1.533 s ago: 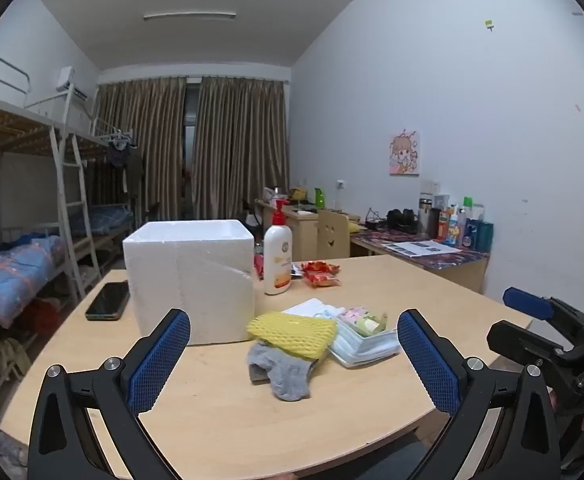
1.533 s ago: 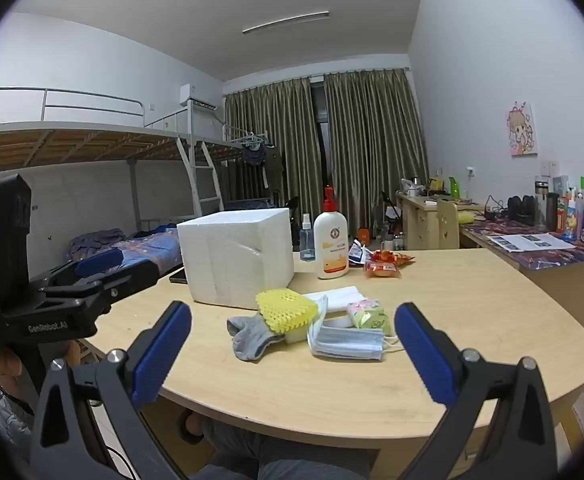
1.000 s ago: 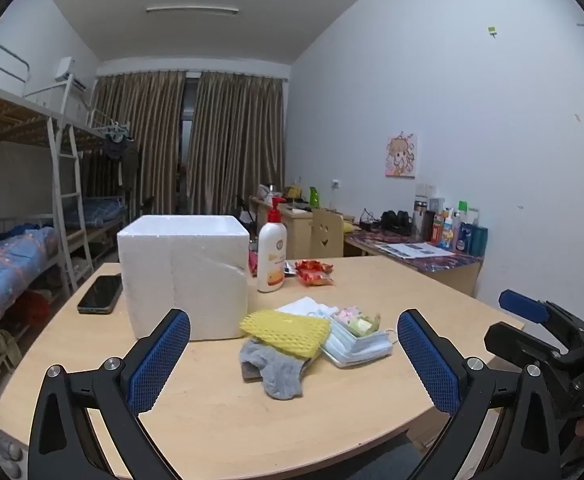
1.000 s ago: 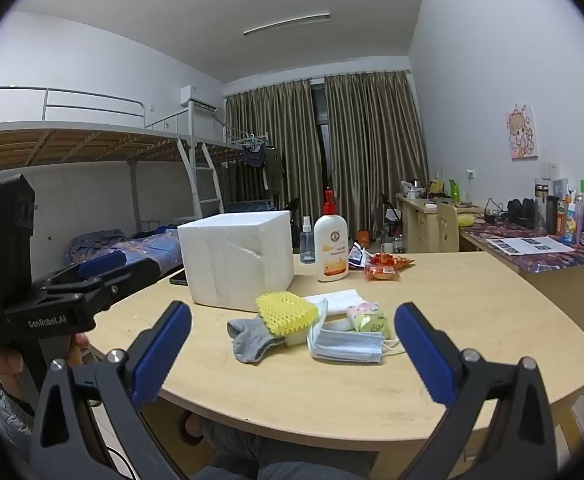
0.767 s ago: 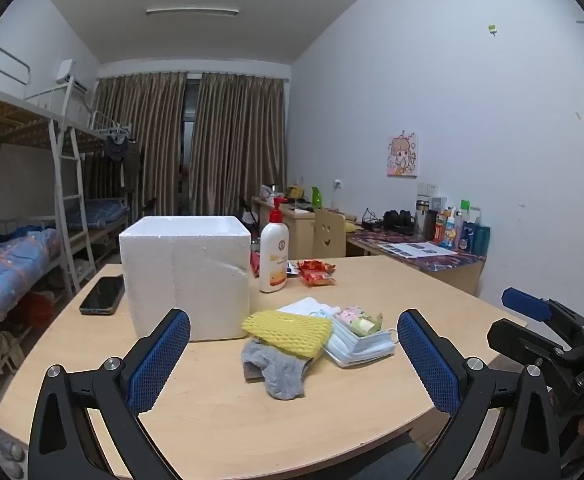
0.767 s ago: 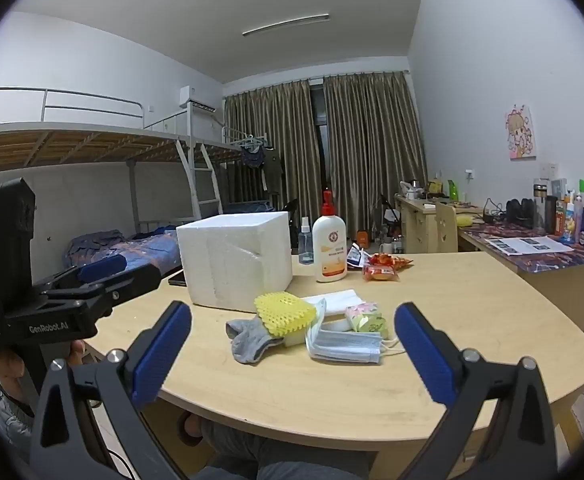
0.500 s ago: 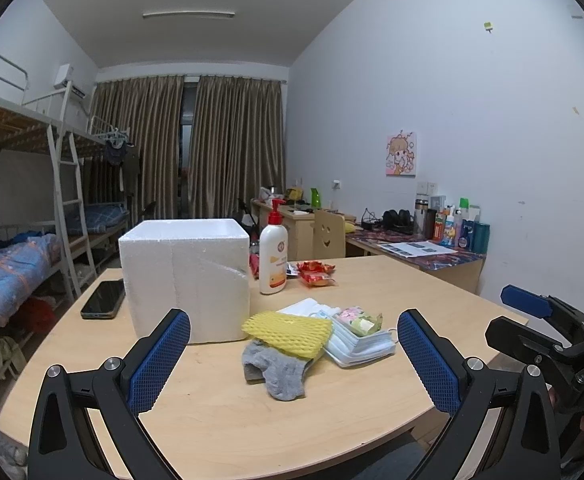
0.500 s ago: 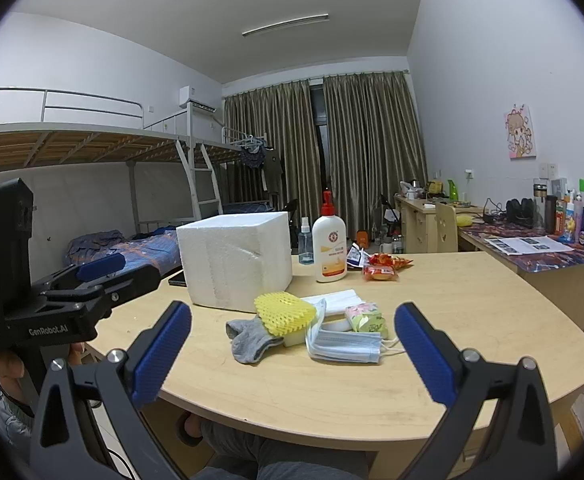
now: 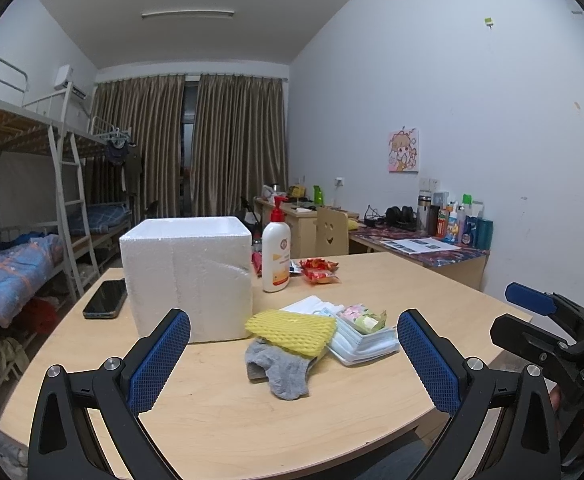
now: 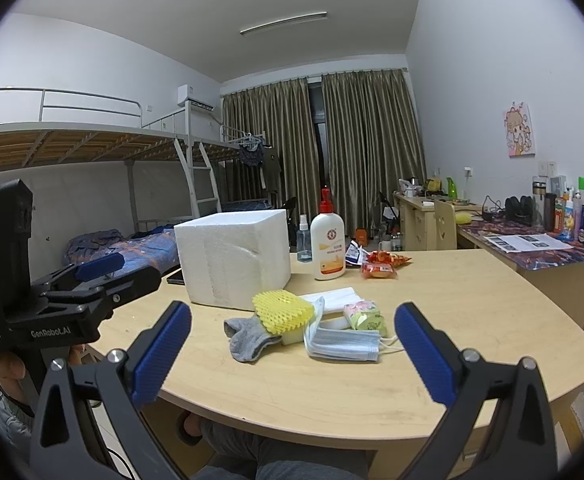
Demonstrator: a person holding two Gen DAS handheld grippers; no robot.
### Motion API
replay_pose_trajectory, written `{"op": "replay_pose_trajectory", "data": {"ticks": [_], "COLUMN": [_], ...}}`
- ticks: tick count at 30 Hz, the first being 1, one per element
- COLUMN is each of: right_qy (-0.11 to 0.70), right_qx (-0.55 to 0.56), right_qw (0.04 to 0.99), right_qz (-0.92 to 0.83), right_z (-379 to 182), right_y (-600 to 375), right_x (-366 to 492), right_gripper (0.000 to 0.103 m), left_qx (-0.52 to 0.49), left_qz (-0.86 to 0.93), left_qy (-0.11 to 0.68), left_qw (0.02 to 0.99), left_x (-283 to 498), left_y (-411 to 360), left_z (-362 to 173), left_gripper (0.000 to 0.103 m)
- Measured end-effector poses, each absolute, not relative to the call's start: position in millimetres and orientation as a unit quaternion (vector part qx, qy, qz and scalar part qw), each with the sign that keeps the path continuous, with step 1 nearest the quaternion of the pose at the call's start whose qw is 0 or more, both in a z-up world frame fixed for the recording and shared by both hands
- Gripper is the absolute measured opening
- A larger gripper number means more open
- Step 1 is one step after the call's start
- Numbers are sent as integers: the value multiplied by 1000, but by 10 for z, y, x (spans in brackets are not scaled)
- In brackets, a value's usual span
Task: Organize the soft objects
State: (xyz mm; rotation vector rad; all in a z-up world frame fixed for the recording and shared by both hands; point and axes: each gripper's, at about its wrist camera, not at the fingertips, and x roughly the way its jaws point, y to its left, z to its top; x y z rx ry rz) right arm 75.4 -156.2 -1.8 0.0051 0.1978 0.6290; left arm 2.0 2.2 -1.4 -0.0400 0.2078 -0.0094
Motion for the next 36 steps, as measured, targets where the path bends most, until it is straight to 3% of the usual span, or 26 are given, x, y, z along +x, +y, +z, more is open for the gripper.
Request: {"op": "replay_pose_trajectory", "data": {"ticks": [36], "right_qy": [95], "right_qx": [2], "right_qw": [946], "right_qz": [309], "right_z": [-21], "right_y": [-1559], "right_x": [757], "right_gripper": [103], "left_qx": [-7], "left_qz": [-7], "left_qy": [107], "left_qw": [994], "left_x": [20], "left_y": [-48], "left_z": [-10], "left_gripper": [103]}}
